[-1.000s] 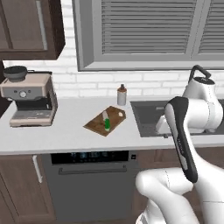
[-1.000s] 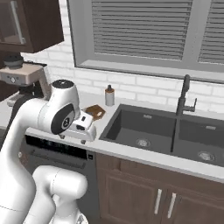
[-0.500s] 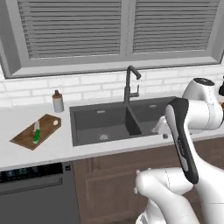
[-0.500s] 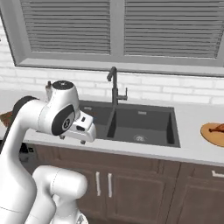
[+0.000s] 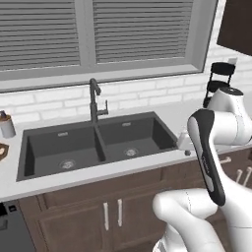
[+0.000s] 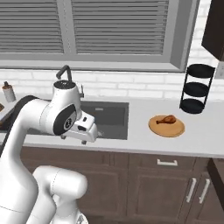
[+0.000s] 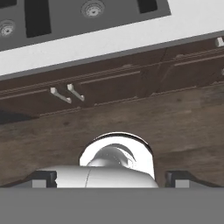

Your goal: Pick up the knife from the drawer and place it on the cutting board. Then place the meat from the plate to the cutting board.

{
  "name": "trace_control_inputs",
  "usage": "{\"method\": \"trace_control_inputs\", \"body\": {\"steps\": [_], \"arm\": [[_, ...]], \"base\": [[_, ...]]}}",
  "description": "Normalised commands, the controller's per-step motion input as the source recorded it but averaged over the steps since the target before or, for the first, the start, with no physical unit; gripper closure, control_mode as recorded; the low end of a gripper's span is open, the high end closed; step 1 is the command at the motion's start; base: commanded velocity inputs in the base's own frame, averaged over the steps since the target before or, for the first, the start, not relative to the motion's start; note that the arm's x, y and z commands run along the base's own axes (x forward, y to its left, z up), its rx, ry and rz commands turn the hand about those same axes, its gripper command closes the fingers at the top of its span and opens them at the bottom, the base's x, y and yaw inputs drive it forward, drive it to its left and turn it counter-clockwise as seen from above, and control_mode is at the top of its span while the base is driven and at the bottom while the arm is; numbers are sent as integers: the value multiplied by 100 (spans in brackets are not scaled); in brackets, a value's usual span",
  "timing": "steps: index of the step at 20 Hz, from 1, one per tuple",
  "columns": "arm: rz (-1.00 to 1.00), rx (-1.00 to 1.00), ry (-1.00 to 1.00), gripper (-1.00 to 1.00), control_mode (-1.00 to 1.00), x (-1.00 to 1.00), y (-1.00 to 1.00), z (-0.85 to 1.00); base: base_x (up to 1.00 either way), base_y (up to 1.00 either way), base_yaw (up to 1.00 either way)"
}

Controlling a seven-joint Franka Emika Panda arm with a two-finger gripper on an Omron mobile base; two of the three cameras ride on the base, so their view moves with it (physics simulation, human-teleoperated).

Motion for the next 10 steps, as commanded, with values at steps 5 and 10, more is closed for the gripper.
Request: {"method": "trace_control_inputs", "body": {"steps": [5, 10], "arm": [[0, 0, 0, -100, 100, 0, 0, 0], [0, 0, 0, -100, 100, 0, 0, 0]], "base": [[26, -56, -3], [28, -53, 0]]}}
